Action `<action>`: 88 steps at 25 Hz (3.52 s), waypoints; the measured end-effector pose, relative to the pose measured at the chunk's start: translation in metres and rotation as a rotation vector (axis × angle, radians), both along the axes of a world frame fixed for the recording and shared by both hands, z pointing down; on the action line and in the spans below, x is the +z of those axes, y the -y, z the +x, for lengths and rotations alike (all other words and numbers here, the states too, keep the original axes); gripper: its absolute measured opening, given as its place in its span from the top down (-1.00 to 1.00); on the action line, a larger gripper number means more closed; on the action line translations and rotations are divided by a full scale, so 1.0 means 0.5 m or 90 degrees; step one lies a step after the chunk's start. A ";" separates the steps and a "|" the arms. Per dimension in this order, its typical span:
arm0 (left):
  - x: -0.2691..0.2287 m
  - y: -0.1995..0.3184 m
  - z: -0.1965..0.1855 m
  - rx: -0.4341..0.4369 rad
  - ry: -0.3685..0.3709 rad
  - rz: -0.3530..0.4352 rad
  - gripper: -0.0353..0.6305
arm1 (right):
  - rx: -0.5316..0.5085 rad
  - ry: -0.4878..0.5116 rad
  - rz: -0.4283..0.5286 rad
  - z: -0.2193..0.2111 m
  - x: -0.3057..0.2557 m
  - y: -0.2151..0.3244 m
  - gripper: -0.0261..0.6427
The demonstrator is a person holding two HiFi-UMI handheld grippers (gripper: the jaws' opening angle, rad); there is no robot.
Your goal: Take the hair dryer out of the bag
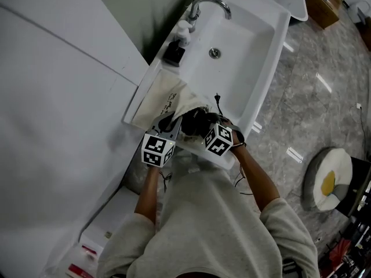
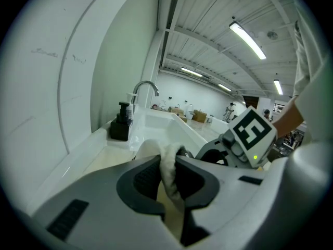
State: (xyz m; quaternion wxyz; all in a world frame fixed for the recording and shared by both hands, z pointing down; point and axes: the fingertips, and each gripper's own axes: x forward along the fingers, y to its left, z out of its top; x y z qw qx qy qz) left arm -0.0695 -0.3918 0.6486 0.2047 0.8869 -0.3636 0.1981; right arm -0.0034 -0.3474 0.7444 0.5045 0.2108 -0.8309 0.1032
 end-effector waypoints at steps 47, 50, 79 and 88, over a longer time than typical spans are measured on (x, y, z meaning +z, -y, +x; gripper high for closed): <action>-0.081 -0.040 0.060 -0.004 0.002 0.056 0.34 | 0.276 0.436 0.308 0.138 -0.479 0.094 0.33; -0.144 -0.020 0.042 -0.029 -0.016 0.102 0.44 | 0.281 0.451 0.327 0.141 -0.511 0.103 0.33; -0.350 0.132 -0.021 -0.083 -0.042 0.244 0.82 | 0.331 0.469 0.439 0.211 -0.639 0.185 0.33; -0.346 0.129 -0.025 -0.088 -0.042 0.241 0.82 | 0.340 0.467 0.436 0.213 -0.631 0.183 0.33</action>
